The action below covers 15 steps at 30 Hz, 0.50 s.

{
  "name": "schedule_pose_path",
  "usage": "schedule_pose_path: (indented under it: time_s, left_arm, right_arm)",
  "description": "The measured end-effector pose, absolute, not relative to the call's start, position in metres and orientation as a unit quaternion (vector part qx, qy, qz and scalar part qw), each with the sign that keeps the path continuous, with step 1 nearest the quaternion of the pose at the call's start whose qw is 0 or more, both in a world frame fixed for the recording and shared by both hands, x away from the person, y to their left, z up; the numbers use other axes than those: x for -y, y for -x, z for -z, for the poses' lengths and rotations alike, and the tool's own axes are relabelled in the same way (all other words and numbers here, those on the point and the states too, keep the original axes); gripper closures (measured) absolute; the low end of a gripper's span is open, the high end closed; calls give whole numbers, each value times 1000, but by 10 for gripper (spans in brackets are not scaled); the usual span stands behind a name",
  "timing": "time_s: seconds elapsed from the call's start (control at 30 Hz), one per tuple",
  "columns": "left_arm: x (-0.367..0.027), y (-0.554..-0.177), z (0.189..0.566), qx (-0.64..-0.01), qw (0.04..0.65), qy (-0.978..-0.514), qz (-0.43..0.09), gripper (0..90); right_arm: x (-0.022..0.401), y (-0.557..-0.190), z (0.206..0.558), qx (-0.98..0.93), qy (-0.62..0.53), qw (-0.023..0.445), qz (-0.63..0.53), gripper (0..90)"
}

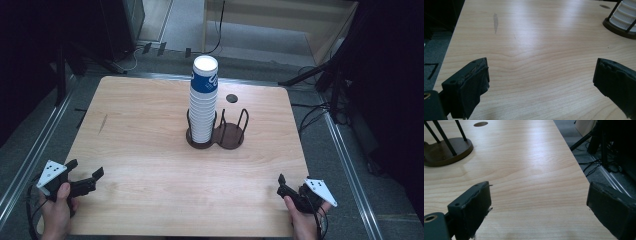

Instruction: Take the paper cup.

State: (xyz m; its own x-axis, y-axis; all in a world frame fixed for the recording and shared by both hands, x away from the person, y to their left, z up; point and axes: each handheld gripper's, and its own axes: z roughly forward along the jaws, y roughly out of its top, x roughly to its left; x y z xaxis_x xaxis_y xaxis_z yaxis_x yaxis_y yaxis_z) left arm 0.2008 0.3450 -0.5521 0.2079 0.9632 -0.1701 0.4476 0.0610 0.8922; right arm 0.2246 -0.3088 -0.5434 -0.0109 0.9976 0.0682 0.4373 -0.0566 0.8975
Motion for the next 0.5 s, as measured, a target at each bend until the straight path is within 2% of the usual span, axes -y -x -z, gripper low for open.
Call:
schedule_pose_path:
  time_s: [0.27, 0.5]
  left_arm:
    - [-347, -200, 552, -574, 461, -613, -287, 14]
    - [-344, -201, 552, -566, 453, -625, -289, 14]
  right_arm:
    - [299, -226, 532, -588, -601, 345, -418, 58]
    - [285, -232, 515, -589, -589, 342, -435, 61]
